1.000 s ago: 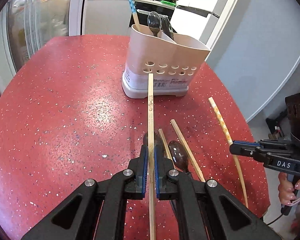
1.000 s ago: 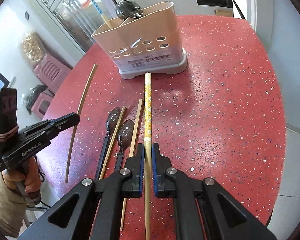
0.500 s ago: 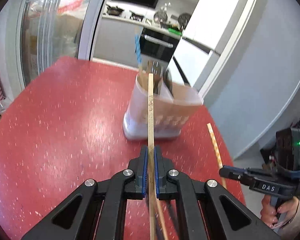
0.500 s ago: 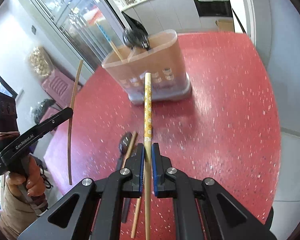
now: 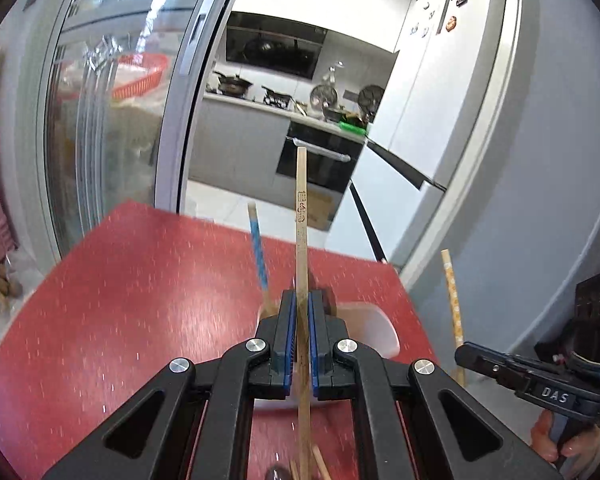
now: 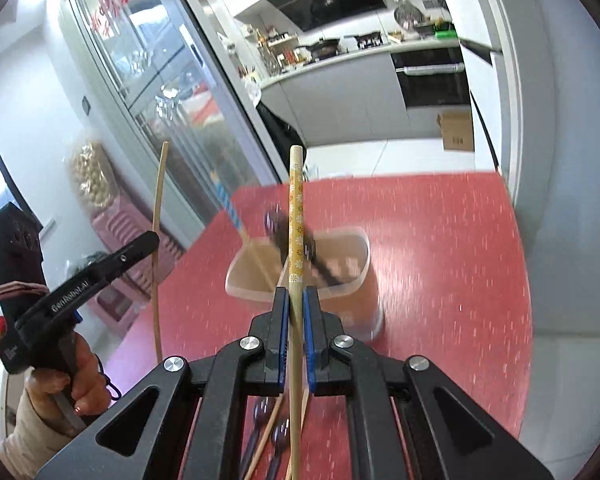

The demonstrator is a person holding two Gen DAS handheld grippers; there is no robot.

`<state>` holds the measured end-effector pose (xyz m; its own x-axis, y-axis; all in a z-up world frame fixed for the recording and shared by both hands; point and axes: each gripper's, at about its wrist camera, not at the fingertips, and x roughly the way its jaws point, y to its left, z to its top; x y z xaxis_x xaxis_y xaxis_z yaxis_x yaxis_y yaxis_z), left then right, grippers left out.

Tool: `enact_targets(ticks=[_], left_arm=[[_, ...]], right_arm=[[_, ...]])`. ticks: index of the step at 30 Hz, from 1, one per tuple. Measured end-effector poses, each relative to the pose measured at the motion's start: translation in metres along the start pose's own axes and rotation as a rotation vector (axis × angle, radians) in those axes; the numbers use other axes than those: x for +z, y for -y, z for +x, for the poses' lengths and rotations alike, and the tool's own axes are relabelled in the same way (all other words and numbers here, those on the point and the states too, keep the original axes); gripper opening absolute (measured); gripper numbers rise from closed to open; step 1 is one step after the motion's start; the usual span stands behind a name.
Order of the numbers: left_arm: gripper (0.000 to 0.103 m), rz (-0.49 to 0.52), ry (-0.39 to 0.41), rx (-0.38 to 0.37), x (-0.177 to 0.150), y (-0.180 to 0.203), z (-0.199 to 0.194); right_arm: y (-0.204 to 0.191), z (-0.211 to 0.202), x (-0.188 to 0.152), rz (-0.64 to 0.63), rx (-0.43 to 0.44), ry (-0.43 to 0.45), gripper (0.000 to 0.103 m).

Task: Organize utensils
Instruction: 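Lift both chopsticks and lower them into the beige caddy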

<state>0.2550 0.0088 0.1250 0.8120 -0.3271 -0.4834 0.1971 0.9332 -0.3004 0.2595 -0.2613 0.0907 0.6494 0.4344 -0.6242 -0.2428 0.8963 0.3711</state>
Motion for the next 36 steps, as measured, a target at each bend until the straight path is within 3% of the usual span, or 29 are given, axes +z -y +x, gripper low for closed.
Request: enact_targets(ticks=[6,15,26,36], left_arm=[[0.034,-0.009,0.038,0.01,0.03,0.001,0.037],[0.034,0.016,0.122,0.047,0.048,0.006,0.078],[0.034,0.011,0.141,0.089,0.029,-0.005,0.109],[0.034,0.123,0.155,0.157,-0.005,0.006,0.102]], right_arm=[[-0.003,0.025,0.047,-0.013,0.003,0.072,0.008],[-0.009,0.065,0.087,-0.082,-0.039,0.197,0.008],[-0.017,0.109,0.073,-0.257,-0.113,0.281,0.007],[-0.035,0.127,0.024,-0.463,-0.183,0.307,0.007]])
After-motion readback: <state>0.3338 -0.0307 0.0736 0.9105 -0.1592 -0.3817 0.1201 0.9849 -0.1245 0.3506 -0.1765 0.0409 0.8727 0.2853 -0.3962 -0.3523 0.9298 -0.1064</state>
